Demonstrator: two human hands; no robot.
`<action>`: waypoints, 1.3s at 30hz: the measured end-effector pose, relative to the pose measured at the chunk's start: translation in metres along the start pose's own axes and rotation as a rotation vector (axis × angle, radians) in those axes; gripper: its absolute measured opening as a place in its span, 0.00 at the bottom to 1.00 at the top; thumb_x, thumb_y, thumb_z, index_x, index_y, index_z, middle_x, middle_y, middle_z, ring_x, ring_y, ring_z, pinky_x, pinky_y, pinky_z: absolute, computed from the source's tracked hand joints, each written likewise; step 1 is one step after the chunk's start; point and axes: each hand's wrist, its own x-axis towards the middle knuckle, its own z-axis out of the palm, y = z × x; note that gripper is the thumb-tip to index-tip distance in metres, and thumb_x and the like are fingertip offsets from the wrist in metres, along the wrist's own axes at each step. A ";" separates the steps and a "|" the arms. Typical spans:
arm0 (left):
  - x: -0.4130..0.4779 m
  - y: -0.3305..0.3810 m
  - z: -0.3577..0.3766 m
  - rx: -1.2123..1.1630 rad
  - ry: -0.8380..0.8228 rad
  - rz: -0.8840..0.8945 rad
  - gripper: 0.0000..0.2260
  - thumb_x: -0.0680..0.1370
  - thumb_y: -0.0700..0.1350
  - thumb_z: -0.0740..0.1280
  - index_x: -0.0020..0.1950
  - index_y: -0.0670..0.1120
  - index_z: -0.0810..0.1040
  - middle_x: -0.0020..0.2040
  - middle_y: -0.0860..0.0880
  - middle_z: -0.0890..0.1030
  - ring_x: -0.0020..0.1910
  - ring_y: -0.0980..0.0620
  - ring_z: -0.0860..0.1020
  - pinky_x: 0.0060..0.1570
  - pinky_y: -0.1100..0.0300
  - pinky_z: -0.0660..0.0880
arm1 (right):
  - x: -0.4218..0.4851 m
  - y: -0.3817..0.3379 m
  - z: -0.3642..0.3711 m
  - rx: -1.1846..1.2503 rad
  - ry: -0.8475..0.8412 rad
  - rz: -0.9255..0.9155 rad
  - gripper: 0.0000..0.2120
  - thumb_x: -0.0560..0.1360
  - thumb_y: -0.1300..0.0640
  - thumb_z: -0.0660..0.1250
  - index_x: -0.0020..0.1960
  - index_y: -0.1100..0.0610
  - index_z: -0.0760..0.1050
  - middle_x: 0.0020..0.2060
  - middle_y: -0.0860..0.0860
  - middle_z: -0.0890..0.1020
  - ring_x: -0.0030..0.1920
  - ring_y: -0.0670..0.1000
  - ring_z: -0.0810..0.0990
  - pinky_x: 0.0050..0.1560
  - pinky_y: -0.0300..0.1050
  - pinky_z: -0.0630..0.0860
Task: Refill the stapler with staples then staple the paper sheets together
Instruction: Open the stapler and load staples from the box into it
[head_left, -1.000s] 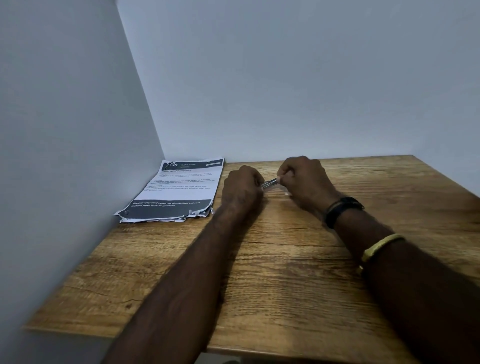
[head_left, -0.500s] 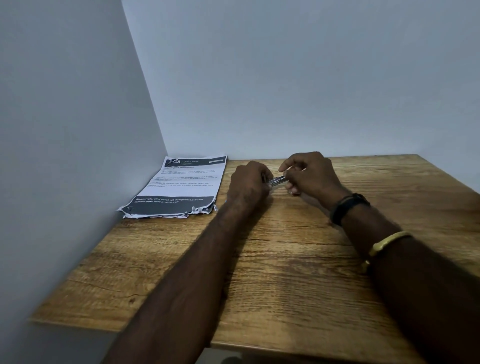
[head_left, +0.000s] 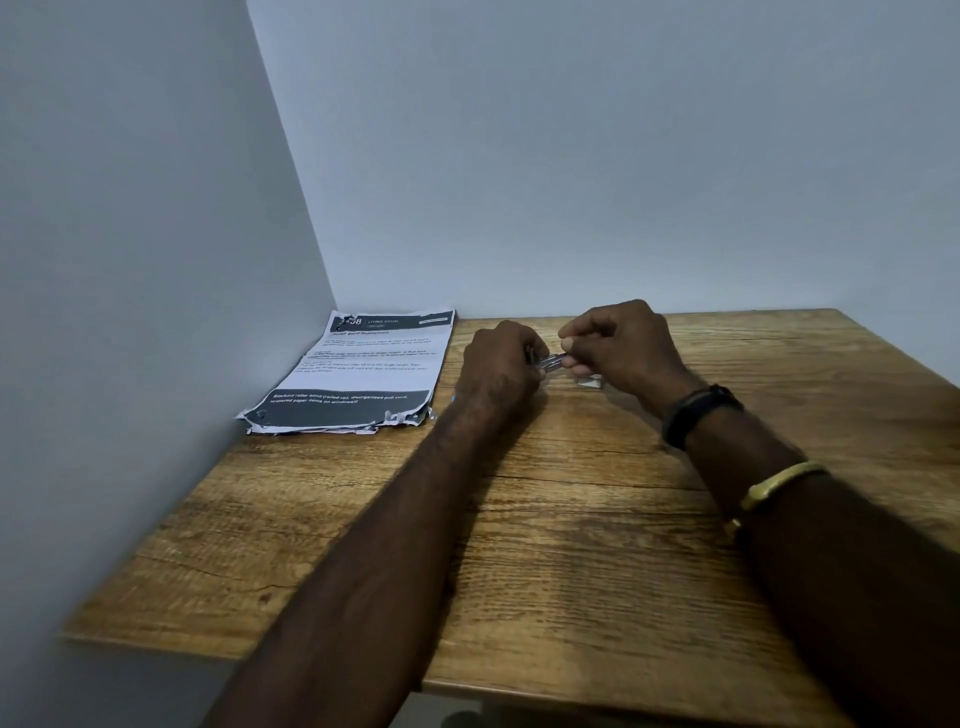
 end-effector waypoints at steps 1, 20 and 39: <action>0.000 -0.001 0.000 -0.004 0.001 0.004 0.10 0.72 0.42 0.77 0.53 0.50 0.86 0.51 0.48 0.86 0.54 0.49 0.82 0.51 0.61 0.73 | 0.000 0.000 0.000 0.003 -0.016 -0.005 0.04 0.76 0.67 0.73 0.50 0.62 0.85 0.39 0.57 0.87 0.39 0.50 0.88 0.39 0.40 0.85; -0.005 0.002 -0.004 -0.089 0.048 0.078 0.14 0.72 0.38 0.77 0.55 0.47 0.80 0.50 0.47 0.86 0.53 0.48 0.82 0.54 0.52 0.77 | 0.007 -0.001 0.001 -0.331 0.026 -0.256 0.06 0.74 0.58 0.76 0.51 0.52 0.87 0.45 0.47 0.81 0.41 0.43 0.78 0.41 0.37 0.70; -0.007 0.004 -0.006 -0.218 0.066 0.081 0.15 0.71 0.37 0.78 0.54 0.46 0.78 0.45 0.48 0.87 0.47 0.49 0.84 0.49 0.56 0.78 | 0.014 0.010 -0.005 -0.347 -0.059 -0.121 0.08 0.72 0.54 0.79 0.50 0.51 0.88 0.34 0.38 0.76 0.34 0.37 0.71 0.35 0.33 0.63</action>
